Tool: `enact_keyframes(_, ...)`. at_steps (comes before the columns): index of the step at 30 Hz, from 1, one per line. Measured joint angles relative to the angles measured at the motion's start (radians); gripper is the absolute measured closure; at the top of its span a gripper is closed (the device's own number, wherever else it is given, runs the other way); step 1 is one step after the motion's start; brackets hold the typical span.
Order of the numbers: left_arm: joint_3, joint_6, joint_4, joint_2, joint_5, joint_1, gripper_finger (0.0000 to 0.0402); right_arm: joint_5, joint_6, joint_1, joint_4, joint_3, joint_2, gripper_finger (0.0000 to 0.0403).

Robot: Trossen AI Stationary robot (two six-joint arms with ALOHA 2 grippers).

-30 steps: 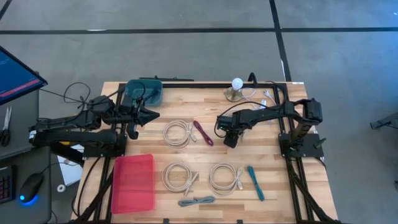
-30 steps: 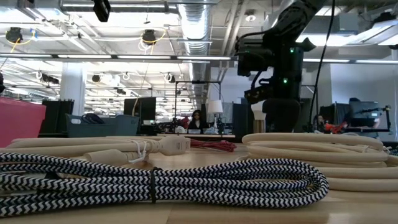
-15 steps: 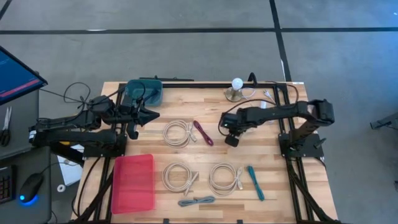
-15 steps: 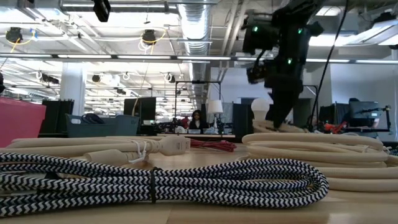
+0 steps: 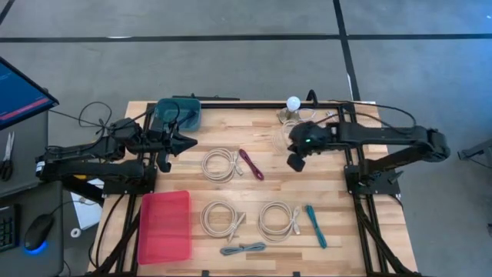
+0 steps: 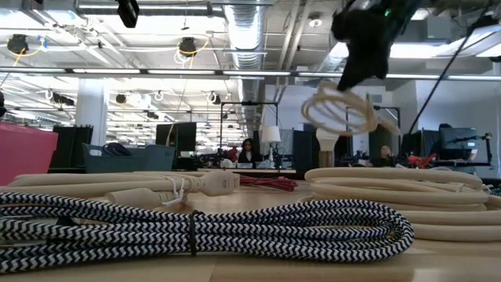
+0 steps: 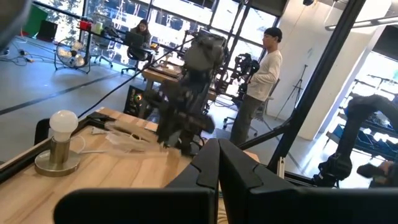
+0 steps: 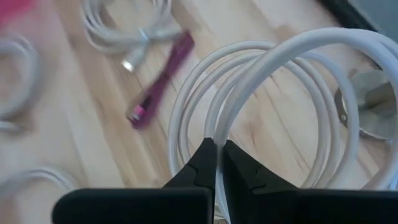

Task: Pick & Place USB Port
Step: Put the brown HDMI cable into the red bin

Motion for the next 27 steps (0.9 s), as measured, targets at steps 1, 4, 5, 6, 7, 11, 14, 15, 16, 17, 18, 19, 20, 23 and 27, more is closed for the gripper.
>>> enact_keyframes(1, 0.0, 0.0, 0.0, 0.0, 0.0, 0.0, 0.0398, -0.001, 0.014, 0.002, 0.0, 0.0, -0.026, 0.0401)
enact_keyframes(4, 0.0, 0.0, 0.0, 0.0, 0.0, 0.0, 0.0398, -0.001, 0.043, 0.015, 0.015, 0.0, -0.102, 0.0402)
enact_keyframes(5, 0.0, 0.0, 0.0, 0.0, 0.0, 0.0, 0.0398, -0.001, 0.045, 0.023, 0.028, 0.0, -0.125, 0.0402)
enact_keyframes(6, 0.0, 0.0, 0.0, 0.0, 0.0, 0.0, 0.0398, -0.001, 0.046, 0.03, 0.043, 0.0, -0.146, 0.0402)
enact_keyframes(7, 0.0, 0.0, 0.0, 0.0, 0.0, 0.0, 0.0398, -0.001, 0.051, 0.037, 0.063, 0.0, -0.163, 0.0402)
enact_keyframes(11, 0.0, 0.0, 0.0, 0.0, 0.0, 0.0, 0.0398, -0.001, 0.07, 0.066, 0.153, 0.001, -0.216, 0.0402)
enact_keyframes(14, 0.0, 0.0, 0.0, 0.0, 0.0, 0.0, 0.0398, -0.001, 0.072, 0.089, 0.204, 0.002, -0.227, 0.0402)
enact_keyframes(15, 0.0, 0.0, 0.0, 0.0, 0.0, 0.0, 0.0398, -0.001, 0.072, 0.095, 0.216, 0.002, -0.227, 0.0403)
enact_keyframes(16, 0.0, 0.0, 0.0, 0.0, 0.0, 0.0, 0.0398, -0.001, 0.072, 0.101, 0.224, 0.002, -0.226, 0.0403)
enact_keyframes(17, 0.0, -0.006, 0.0, 0.0, 0.0, 0.0, 0.0398, -0.001, 0.072, 0.107, 0.233, 0.002, -0.223, 0.0403)
enact_keyframes(18, 0.0, -0.018, 0.0, 0.0, 0.0, 0.0, 0.0398, -0.001, 0.072, 0.112, 0.244, 0.002, -0.222, 0.0403)
enact_keyframes(19, 0.0, -0.035, 0.0, 0.001, 0.0, 0.0, 0.0398, -0.002, 0.072, 0.117, 0.255, 0.002, -0.221, 0.0403)
enact_keyframes(20, 0.0, -0.052, 0.0, 0.004, 0.0, 0.0, 0.0398, -0.001, 0.072, 0.121, 0.266, 0.002, -0.22, 0.0403)
enact_keyframes(23, 0.0, -0.075, 0.0, 0.023, 0.008, 0.0, 0.0395, -0.002, 0.072, 0.14, 0.343, 0.002, -0.19, 0.0403)
enact_keyframes(27, -0.001, -0.102, 0.005, 0.066, 0.014, 0.0, 0.0367, -0.031, 0.065, 0.152, 0.461, 0.003, -0.145, 0.0403)
